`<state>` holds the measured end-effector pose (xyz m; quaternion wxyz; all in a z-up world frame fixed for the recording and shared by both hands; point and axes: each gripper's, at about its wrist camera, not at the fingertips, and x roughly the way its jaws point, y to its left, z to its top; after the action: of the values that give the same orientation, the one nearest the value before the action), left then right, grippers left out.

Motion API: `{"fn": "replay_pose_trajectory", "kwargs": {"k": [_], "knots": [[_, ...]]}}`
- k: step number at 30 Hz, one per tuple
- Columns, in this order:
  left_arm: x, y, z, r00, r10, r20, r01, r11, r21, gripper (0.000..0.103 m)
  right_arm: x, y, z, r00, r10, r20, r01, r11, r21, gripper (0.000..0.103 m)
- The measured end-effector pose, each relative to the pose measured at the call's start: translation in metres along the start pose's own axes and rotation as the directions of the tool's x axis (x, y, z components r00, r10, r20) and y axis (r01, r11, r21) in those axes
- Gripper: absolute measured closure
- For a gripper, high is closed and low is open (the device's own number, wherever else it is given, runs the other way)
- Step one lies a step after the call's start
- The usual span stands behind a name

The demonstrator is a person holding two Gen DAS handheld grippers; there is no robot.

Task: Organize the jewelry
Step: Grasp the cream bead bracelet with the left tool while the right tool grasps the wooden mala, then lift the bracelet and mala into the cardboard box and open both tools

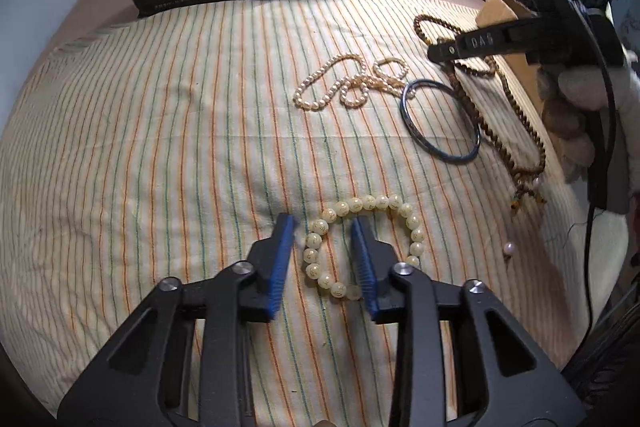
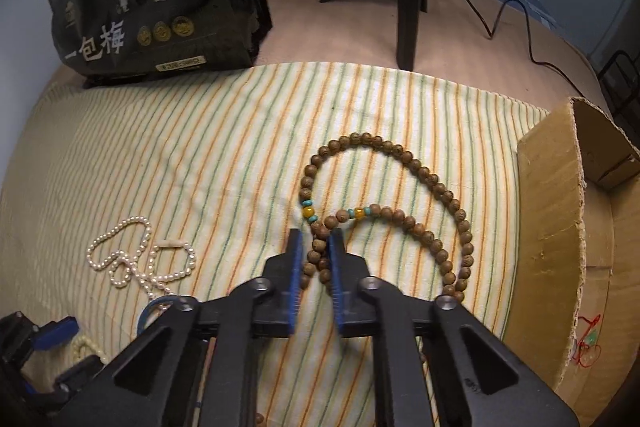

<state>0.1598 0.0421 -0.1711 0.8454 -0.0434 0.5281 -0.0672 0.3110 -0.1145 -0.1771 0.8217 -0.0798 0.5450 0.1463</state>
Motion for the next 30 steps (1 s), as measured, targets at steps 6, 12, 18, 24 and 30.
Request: {"fn": "replay_pose_trajectory", "kwargs": {"k": [6, 12, 18, 24, 30], "knots": [[-0.005, 0.002, 0.006, 0.999, -0.041, 0.003, 0.041, 0.999, -0.032, 0.097, -0.006, 0.002, -0.001, 0.999, 0.032, 0.003, -0.032, 0.999, 0.018, 0.098], [-0.019, -0.002, 0.008, 0.996, -0.078, 0.036, 0.08, 0.996, -0.032, 0.097, -0.025, -0.003, -0.001, 0.997, 0.064, 0.035, -0.066, 0.997, 0.039, 0.098], [-0.033, -0.002, 0.013, 0.992, -0.105, 0.07, 0.109, 0.993, -0.045, 0.097, -0.054, -0.01, -0.004, 0.992, 0.092, 0.087, -0.098, 0.993, 0.062, 0.098], [-0.053, -0.008, 0.012, 0.986, -0.118, 0.114, 0.123, 0.992, -0.032, 0.097, -0.081, -0.016, -0.004, 0.983, 0.115, 0.142, -0.125, 0.99, 0.064, 0.098], [-0.064, -0.015, 0.014, 0.981, -0.137, 0.139, 0.142, 0.989, -0.032, 0.097, -0.11, -0.022, -0.009, 0.972, 0.128, 0.196, -0.143, 0.988, 0.062, 0.098]]}}
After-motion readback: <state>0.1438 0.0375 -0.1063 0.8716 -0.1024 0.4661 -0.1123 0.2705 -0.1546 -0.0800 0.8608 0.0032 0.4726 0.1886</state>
